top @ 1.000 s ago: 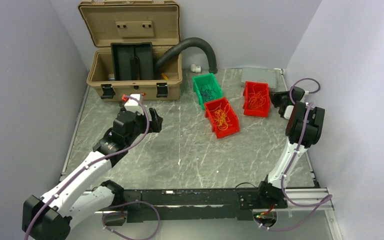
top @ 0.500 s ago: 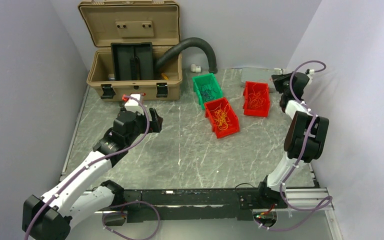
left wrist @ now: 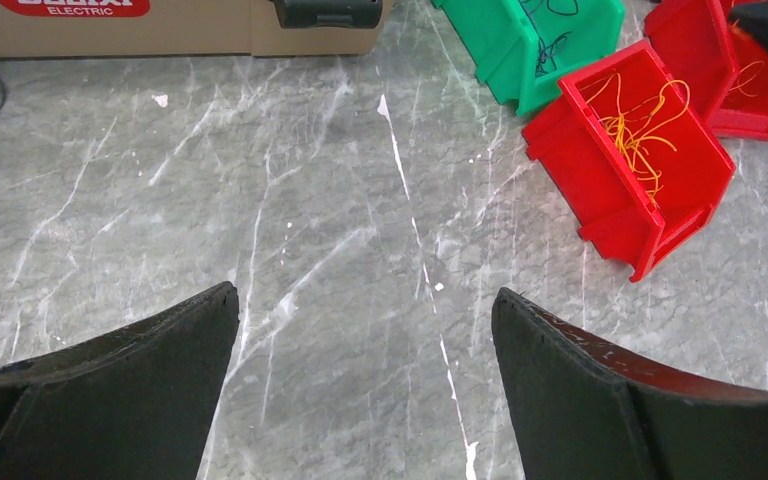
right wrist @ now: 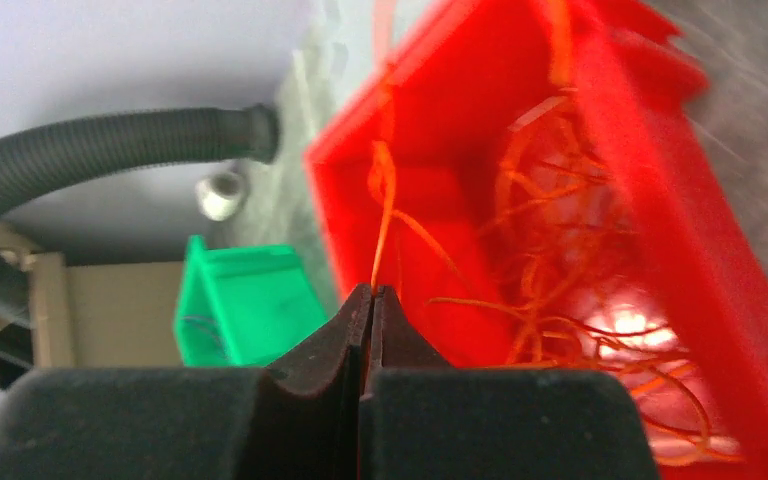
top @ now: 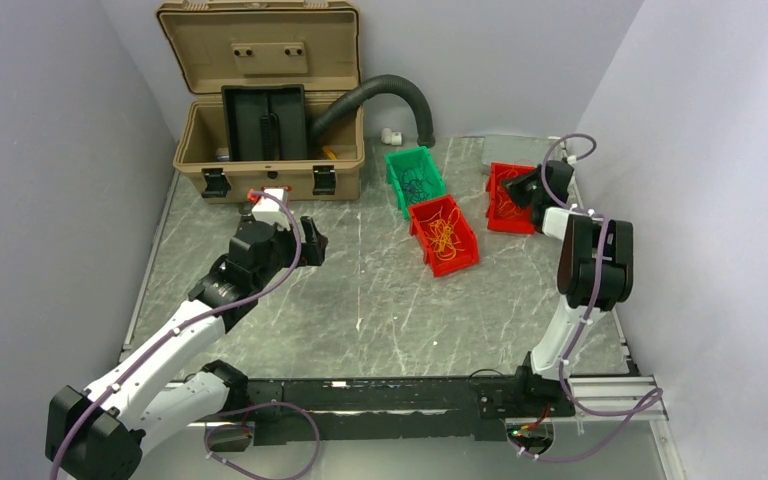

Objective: Untangle the cables

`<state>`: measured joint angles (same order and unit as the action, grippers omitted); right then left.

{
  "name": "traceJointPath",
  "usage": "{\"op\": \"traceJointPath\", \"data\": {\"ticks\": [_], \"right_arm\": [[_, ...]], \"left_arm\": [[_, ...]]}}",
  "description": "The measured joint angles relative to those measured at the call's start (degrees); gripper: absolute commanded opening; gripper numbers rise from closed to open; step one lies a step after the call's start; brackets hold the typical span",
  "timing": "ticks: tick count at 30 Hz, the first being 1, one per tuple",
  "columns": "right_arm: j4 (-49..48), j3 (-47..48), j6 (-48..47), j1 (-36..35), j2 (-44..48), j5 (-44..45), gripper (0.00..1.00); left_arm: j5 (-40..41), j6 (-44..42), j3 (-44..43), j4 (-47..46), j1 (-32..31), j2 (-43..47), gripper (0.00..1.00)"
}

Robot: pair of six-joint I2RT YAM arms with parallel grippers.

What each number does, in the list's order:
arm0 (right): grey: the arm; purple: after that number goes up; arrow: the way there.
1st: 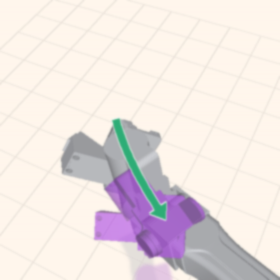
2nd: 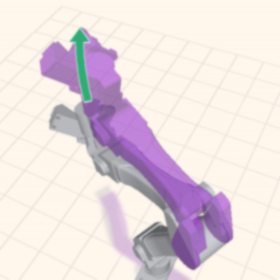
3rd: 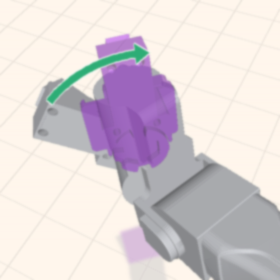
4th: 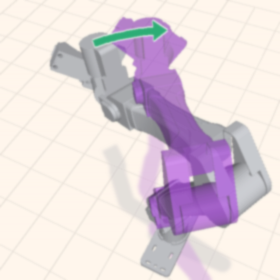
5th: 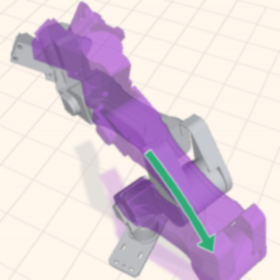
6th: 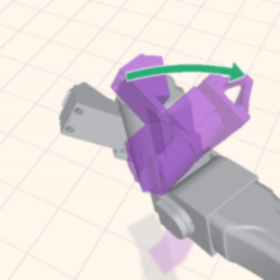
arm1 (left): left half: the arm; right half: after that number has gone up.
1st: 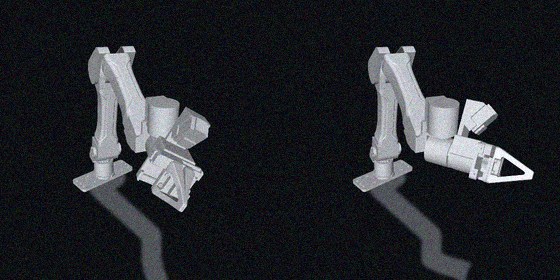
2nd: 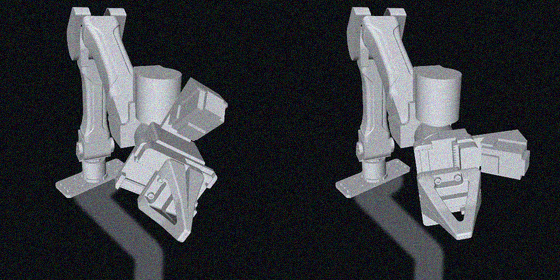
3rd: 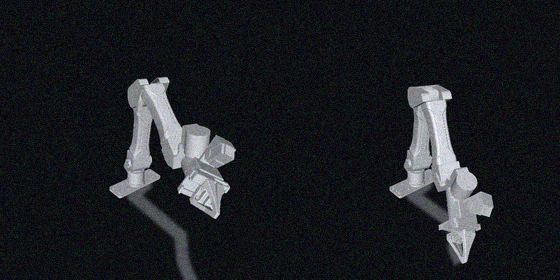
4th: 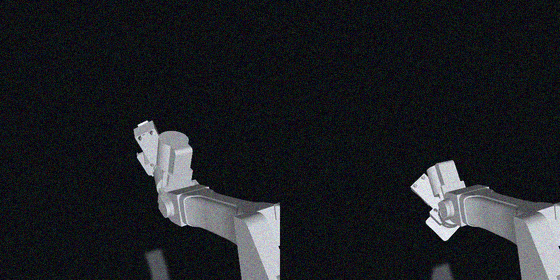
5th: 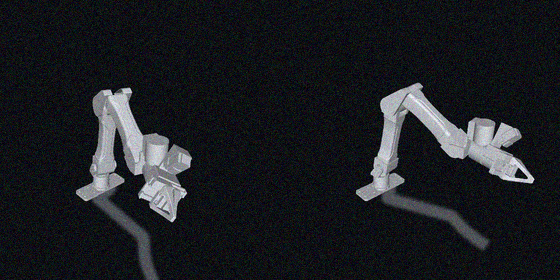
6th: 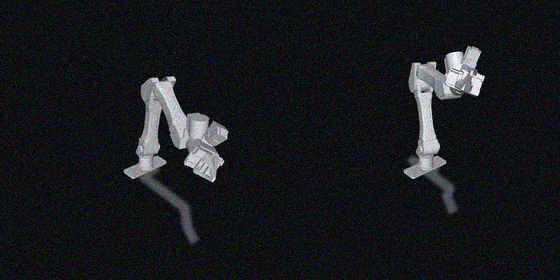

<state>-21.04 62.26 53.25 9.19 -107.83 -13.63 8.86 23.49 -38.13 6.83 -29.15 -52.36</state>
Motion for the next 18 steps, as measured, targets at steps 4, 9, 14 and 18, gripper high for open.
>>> {"op": "traceJointPath", "data": {"ticks": [4,9,14,18], "right_arm": [[0.3,-0.9,0.6,0.5,-3.9,0.3,0.23],[1.7,-0.9,-1.1,0.6,-3.3,1.8,0.69],[6.4,-0.9,-6.5,0.0,3.8,3.7,0.99],[10.0,-0.9,-11.3,-0.1,10.6,4.8,1.00]], "left_arm": [[0.0,0.0,0.2,0.0,0.0,0.0,0.99],[0.0,0.0,0.5,0.3,0.0,0.0,0.99],[0.0,0.0,0.5,0.2,0.0,0.0,0.99],[0.0,0.0,0.5,-0.2,0.0,-1.0,0.99]]}}
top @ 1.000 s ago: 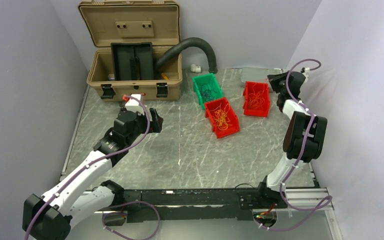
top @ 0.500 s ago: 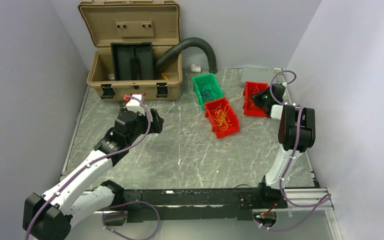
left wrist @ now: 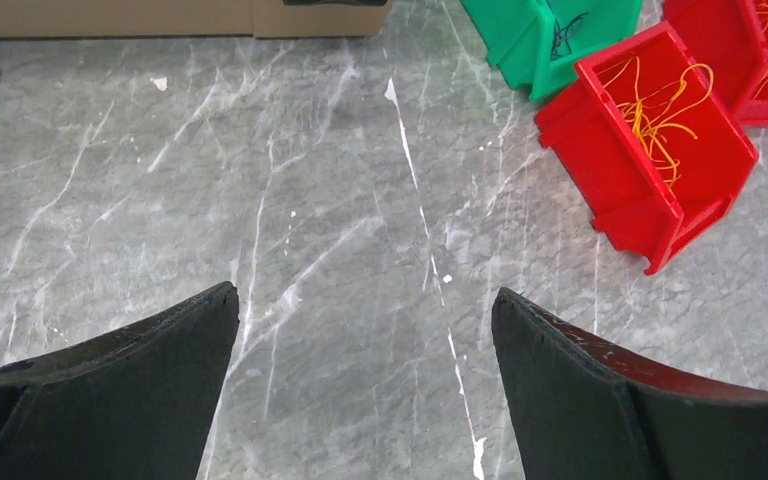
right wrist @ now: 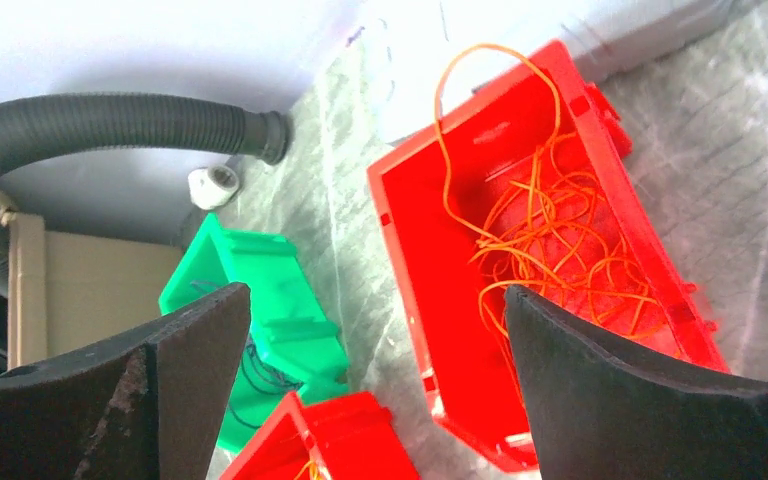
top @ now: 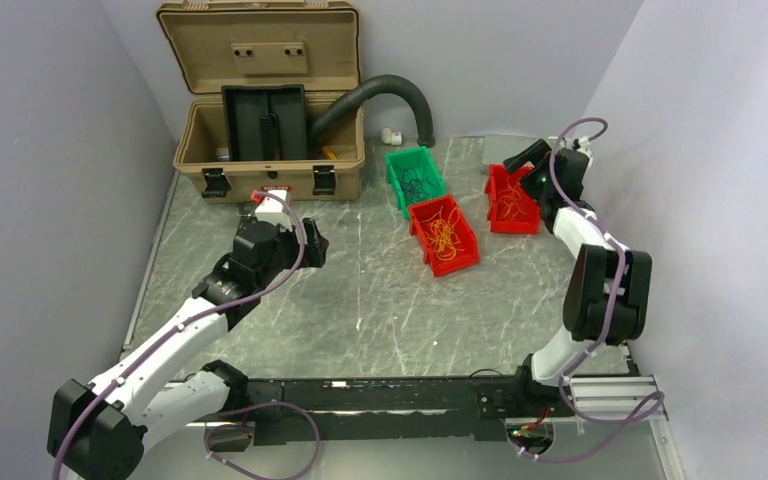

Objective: Untangle the cables

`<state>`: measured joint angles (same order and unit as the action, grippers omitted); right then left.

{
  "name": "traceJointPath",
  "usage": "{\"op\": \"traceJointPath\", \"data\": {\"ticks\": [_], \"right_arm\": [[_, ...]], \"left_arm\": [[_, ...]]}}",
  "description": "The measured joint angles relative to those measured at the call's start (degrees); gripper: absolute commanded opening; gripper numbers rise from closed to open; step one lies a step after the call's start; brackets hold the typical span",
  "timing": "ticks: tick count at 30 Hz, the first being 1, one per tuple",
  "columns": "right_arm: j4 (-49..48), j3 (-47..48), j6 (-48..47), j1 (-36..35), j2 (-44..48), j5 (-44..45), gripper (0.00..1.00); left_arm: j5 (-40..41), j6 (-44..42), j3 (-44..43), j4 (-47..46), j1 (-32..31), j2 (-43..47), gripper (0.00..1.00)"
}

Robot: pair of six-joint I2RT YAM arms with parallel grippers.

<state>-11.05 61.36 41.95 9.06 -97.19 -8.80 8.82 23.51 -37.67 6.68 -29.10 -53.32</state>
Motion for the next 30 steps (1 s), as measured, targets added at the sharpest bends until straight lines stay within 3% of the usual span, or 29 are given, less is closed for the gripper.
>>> {"op": "traceJointPath", "data": {"ticks": [6,12,19,25,30], "right_arm": [[0.7,-6.8,-6.9,-0.5,12.5,4.2,1.00],[-14.2,-33.7,-19.2,-4.4,26.2,10.7,1.00],[-21.3,-42.8,-28.3,-6.1,26.7,11.5,1.00],[-35.2,-50.1,-34.3,-6.1,26.9,11.8,1.00],[-47.1,-51.2,-36.8,-6.3,17.9,14.1,1.00]], "left_arm": [[0.0,-0.1,0.5,-0.2,0.0,-1.0,0.99],[0.1,-0.4,3.7,-2.6,0.0,-1.0,0.99],[0.4,-3.1,9.0,-7.8,0.0,0.9,0.99],[2.3,-5.8,12.7,-12.3,0.0,2.4,0.99],[8.2,-5.8,12.9,-12.2,0.0,2.5,0.99]]}}
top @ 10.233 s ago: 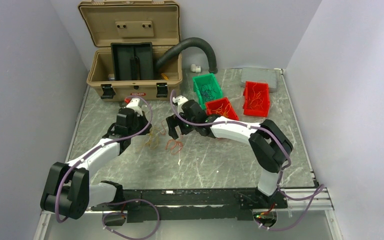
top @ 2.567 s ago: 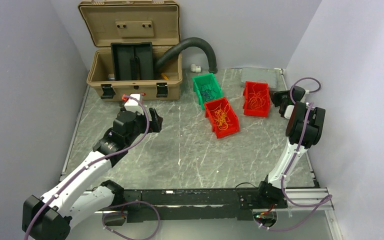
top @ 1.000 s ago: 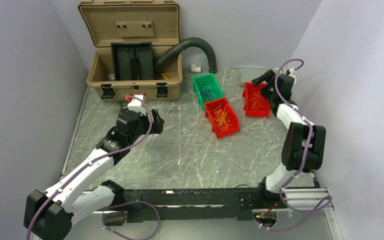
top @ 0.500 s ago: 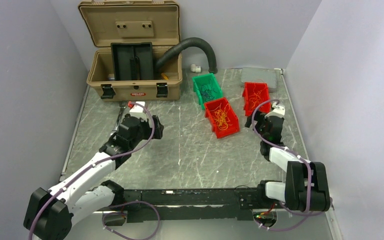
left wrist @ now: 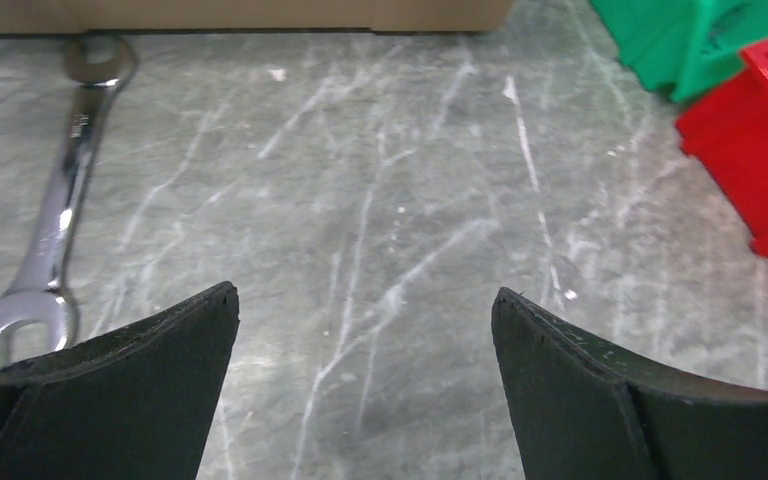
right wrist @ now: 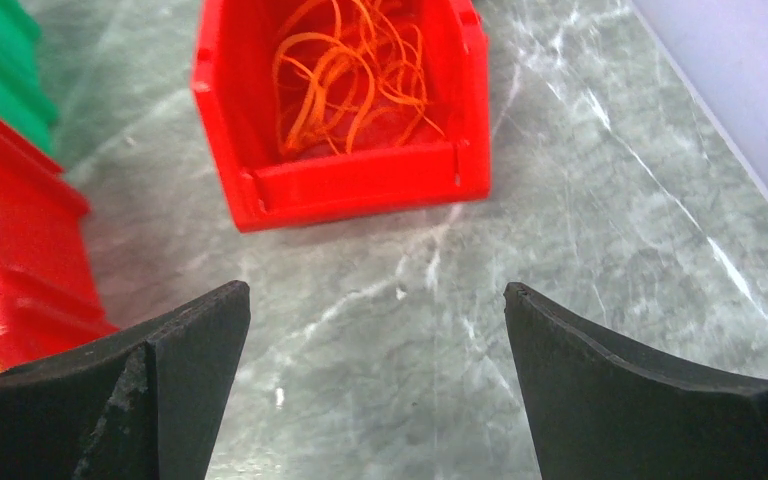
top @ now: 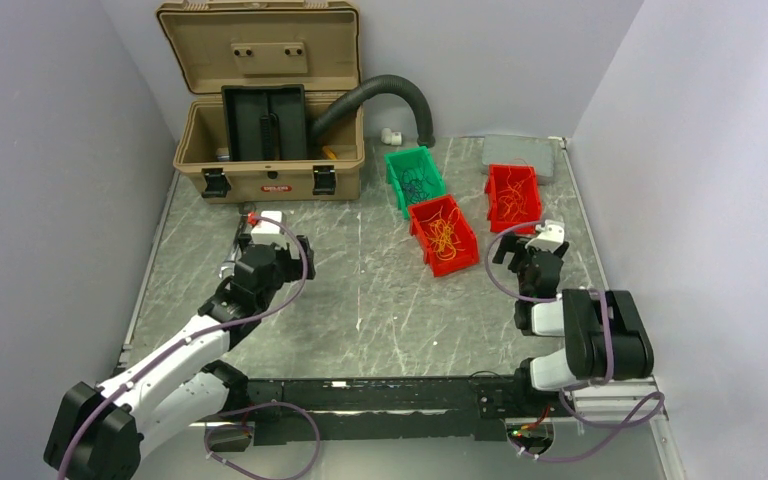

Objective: Untangle the cables

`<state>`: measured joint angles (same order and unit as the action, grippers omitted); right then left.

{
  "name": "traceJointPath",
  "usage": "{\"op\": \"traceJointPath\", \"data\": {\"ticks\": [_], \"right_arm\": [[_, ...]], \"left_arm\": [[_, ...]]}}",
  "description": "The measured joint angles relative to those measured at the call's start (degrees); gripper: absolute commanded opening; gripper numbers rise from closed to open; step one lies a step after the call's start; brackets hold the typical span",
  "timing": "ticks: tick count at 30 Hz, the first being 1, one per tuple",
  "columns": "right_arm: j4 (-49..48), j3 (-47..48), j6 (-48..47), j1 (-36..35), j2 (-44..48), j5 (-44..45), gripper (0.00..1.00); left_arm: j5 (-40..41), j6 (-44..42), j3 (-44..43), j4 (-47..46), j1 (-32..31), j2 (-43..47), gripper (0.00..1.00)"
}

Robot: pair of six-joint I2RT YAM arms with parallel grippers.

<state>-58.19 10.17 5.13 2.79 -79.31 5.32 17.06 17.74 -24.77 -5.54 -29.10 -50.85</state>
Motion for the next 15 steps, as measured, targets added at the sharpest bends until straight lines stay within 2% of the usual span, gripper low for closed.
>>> {"op": "traceJointPath", "data": {"ticks": [2,9,12,15], "right_arm": [[-3.1,-0.1,-0.5,-0.9,-3.9,2.2,1.00],[-4.8,1.7,-2.7,-5.0,-5.2,7.2,1.00],[-4.9,1.7,-3.3,-5.8,-5.4,8.2,1.00],[-5.0,1.7,-3.6,-5.8,-5.4,8.8,1.00]], "left_arm": [[2.9,-0.2,0.0,0.2,0.0,-0.3,0.99],[16.6,-5.1,1.6,-5.2,1.1,-4.2,0.97],[20.6,-8.4,3.0,-9.7,3.7,-5.1,0.98],[20.8,-11.1,4.7,-14.5,6.9,-5.1,0.96]]}}
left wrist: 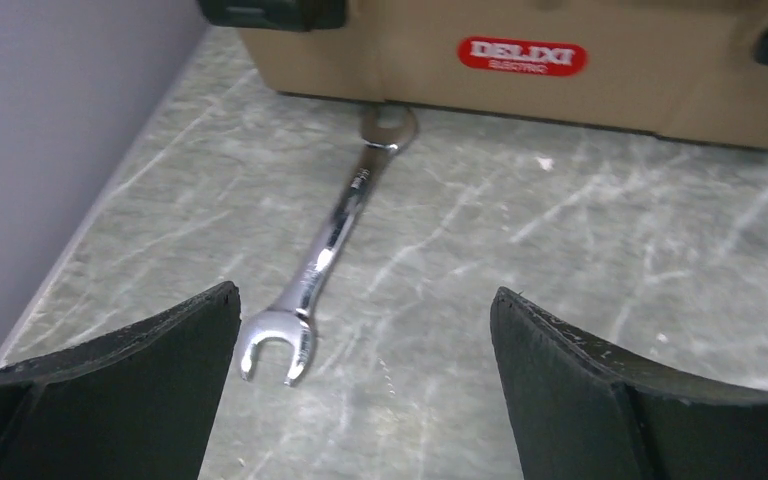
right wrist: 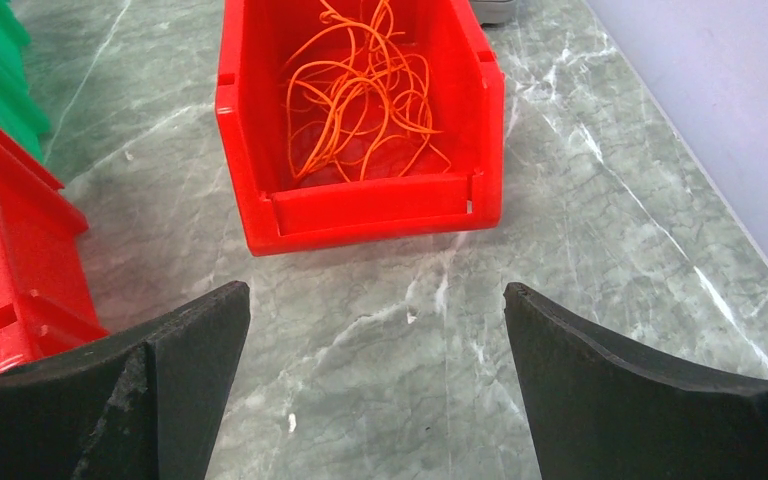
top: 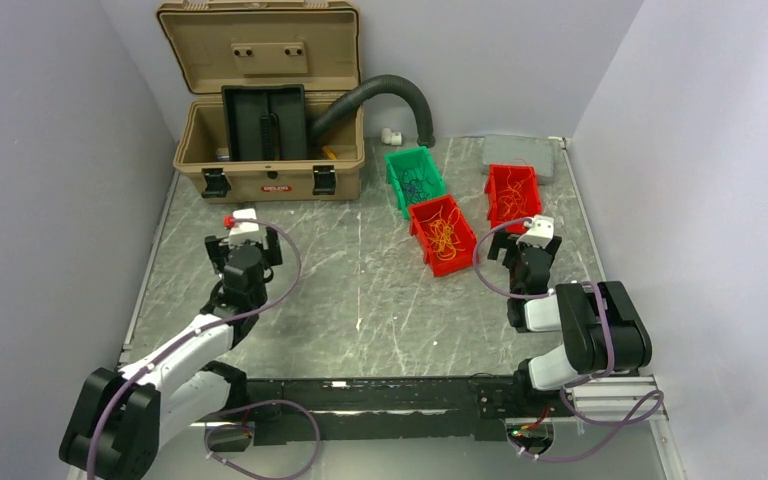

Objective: Untangle the cables

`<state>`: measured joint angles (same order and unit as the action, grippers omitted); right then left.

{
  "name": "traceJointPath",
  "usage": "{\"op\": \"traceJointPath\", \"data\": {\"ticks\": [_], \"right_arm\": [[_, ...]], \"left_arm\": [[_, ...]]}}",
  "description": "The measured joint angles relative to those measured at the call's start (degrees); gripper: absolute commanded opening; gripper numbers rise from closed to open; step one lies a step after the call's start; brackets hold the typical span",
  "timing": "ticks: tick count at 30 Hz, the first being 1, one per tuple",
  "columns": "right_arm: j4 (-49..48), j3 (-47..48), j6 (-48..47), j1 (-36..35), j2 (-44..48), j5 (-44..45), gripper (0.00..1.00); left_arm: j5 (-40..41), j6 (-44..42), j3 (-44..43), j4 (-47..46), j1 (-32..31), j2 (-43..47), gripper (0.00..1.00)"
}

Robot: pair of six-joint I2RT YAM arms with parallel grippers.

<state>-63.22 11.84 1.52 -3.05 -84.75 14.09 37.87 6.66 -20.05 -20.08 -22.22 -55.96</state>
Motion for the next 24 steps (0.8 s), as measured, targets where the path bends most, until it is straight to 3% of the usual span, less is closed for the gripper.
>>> {"op": "traceJointPath", "data": {"ticks": [4,9,11,13,15,24], "right_arm": [[-0.1,0.0,-0.1,0.0,0.0,0.5,1.00],[-0.3,0.0,-0.1,0.0,0.0,0.5,1.00],[-0.3,0.0,-0.1,0.0,0.0,0.5,1.00],[-0.3,0.0,-0.1,0.0,0.0,0.5,1.00],[-0.3,0.0,-0.1,0.0,0.0,0.5,1.00],[-0.3,0.0,-0.1,0.0,0.0,0.5,1.00]], "left_arm": [[-2.0,-4.7,5.7,-13.0,5.2,-1.7,0.95],[-6.3,-12.2,14.1,-34.6,10.2,-15.4,0.92],[-10.3,-13.3,13.4,-36.2,13.0,-19.4,0.91],[-14.3,-13.0,11.6,-35.1,16.2,-19.6,0.99],[-16.1,-12.7,9.6,-36.5,18.4,-20.0,0.99],[-17.1,-10.4,8.8,-40.5,19.4,-21.5,0.99]]}}
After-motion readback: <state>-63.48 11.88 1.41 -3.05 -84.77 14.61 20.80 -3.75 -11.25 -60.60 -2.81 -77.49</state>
